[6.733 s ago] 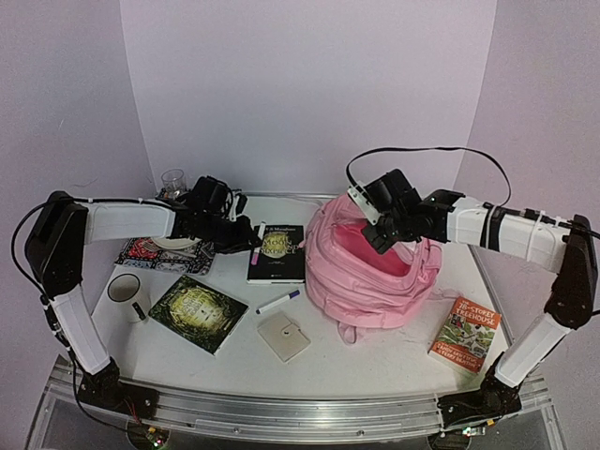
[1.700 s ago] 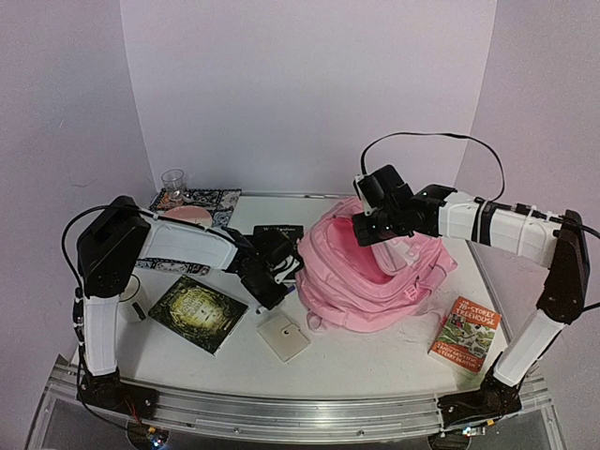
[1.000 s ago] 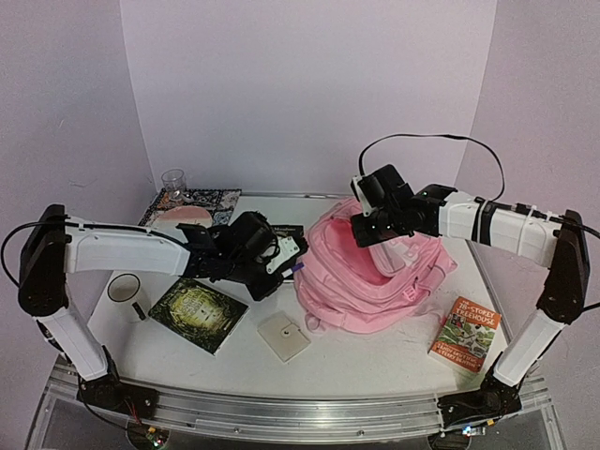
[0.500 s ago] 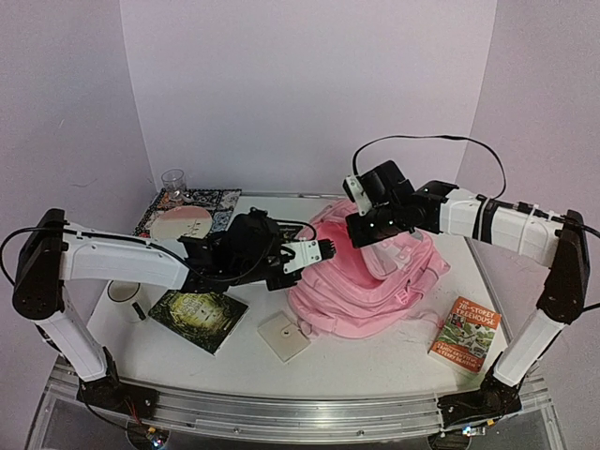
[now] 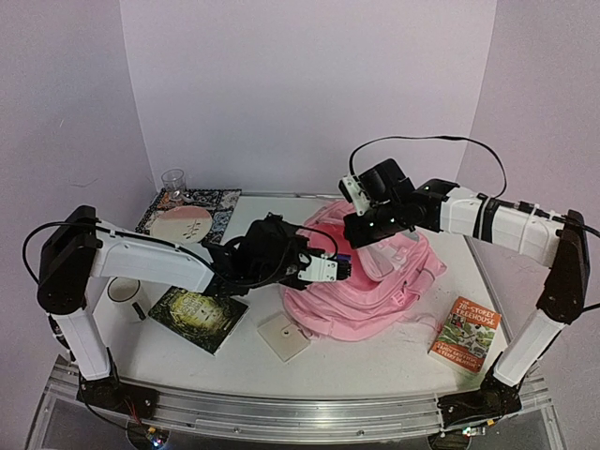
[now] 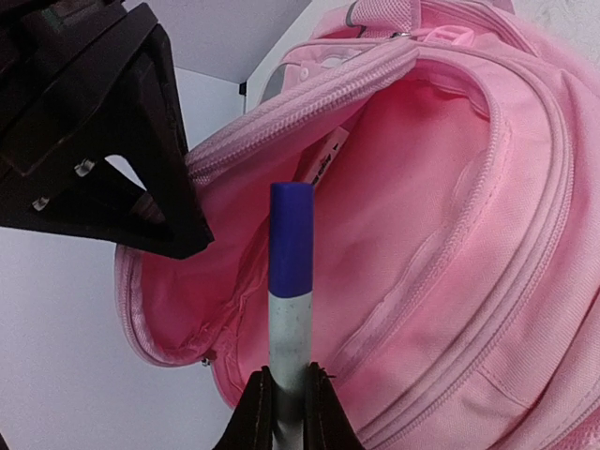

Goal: Pack the student bag
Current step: Place the pen in the upper front pocket of the bag.

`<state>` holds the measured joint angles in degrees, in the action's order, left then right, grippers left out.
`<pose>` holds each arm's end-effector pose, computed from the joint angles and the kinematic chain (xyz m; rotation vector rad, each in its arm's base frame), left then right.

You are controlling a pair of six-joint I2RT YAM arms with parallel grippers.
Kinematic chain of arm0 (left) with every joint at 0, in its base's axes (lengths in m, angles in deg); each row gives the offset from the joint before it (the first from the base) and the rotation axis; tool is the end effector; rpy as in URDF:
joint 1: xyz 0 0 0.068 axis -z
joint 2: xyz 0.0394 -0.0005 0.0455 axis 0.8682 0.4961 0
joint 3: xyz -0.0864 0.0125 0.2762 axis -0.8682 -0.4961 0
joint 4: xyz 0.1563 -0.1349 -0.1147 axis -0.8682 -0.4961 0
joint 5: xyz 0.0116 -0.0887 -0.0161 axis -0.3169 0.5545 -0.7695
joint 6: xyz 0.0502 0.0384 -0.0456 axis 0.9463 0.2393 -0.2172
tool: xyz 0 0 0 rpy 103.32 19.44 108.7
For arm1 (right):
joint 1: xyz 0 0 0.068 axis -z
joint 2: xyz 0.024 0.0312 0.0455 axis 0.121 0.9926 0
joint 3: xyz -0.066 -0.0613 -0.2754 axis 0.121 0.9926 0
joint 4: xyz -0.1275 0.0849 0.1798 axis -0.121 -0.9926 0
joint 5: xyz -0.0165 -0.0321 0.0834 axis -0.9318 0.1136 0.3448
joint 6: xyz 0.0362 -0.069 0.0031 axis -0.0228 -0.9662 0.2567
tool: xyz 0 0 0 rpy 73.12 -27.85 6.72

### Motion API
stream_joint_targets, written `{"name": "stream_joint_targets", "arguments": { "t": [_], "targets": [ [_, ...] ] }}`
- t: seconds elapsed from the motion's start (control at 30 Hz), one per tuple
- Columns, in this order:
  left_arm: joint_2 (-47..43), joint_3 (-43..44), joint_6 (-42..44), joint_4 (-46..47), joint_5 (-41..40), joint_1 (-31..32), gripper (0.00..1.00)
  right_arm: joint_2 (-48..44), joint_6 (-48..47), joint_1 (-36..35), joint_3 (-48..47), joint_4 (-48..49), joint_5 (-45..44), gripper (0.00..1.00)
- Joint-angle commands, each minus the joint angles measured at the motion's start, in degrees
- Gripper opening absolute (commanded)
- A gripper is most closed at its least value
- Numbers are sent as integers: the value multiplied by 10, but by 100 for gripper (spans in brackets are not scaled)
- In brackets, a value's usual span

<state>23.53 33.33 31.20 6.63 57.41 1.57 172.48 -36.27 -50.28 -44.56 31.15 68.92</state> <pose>0.2112 -0.3633 0.2534 1.6805 1.0353 0.2358 0.2898 0.2650 0.3280 -0.4785 2.0245 0.5242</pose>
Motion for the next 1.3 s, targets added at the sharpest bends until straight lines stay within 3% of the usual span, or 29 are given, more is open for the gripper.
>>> {"name": "stream_joint_targets", "arguments": {
  "t": [0.0, 0.17, 0.27, 0.63, 0.83, 1.0, 1.27],
  "targets": [
    [19, 17, 96, 82, 1, 2, 4, -25, 2, -7, -42, 41, 30, 0],
    [49, 32, 151, 96, -4, 2, 10, -25, 4, -7, -44, 42, 36, 0],
    [65, 35, 166, 114, -13, 1, 18, -25, 4, -7, -44, 43, 41, 0],
    [51, 21, 127, 157, -16, 2, 44, -25, 4, -7, -30, 47, 35, 0],
    [-5, -24, 63, 166, -8, 4, 53, -16, 3, -7, -26, 50, 25, 0],
    [-38, -57, 5, 169, -51, 4, 55, -10, 3, -8, -20, 54, 22, 0],
    [-95, -111, -206, 169, -76, -10, 59, -5, -8, -8, 7, 63, 43, 1]
  ]
}}
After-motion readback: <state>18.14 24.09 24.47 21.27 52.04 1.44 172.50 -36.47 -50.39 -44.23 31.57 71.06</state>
